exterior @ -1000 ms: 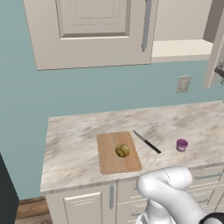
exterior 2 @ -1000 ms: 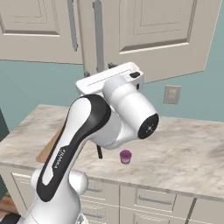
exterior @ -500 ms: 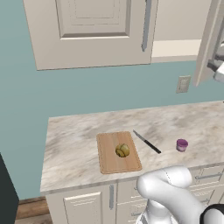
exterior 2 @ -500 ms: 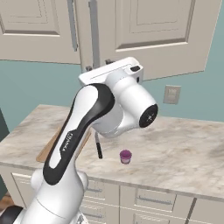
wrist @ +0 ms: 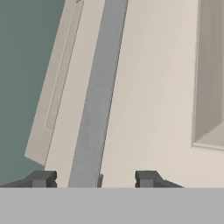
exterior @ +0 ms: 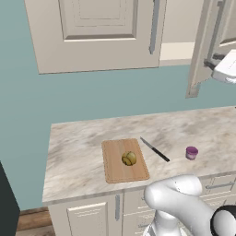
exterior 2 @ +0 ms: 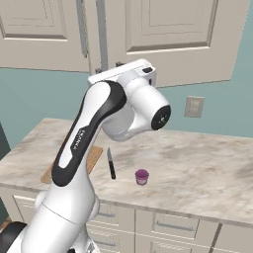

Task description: Pick the bread, place it on the cutting board, pick the jam, place it on the counter, and close the cabinet.

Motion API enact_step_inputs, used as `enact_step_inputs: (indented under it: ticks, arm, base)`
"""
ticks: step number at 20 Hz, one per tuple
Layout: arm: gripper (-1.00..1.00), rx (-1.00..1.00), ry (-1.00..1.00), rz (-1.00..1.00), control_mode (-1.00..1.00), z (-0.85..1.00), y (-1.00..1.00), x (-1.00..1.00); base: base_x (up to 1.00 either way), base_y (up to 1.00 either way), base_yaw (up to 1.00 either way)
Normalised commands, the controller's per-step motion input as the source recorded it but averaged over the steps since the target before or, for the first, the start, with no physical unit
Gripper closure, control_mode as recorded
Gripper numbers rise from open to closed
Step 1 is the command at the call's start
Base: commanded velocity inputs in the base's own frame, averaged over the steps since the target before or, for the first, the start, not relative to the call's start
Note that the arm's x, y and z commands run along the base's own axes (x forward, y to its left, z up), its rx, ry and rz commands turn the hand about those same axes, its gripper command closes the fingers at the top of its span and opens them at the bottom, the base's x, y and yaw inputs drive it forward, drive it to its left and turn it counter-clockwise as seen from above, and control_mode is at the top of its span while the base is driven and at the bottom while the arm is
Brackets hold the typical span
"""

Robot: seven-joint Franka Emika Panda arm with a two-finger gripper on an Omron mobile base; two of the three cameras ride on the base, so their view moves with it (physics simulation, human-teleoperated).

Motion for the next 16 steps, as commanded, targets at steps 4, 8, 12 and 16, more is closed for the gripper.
enact_step_inputs:
  ticks: [4,8,12,16]
  arm:
    - [-1.00,0.00,0.00,0.00,-1.00,0.00,0.29,0.57]
    - [-1.00,0.00,0.00,0.00,-1.00,0.00,0.26,0.49]
    - [-1.00,0.00,0.00,0.00,-1.00,0.00,0.23,0.45]
    - [-1.00,0.00,0.00,0.00,-1.00,0.00,0.21,0.45]
  base:
    - [0.00,0.00,0.00]
    - [0.00,0.00,0.00]
    - [0.00,0.00,0.00]
    - [0.00,0.00,0.00]
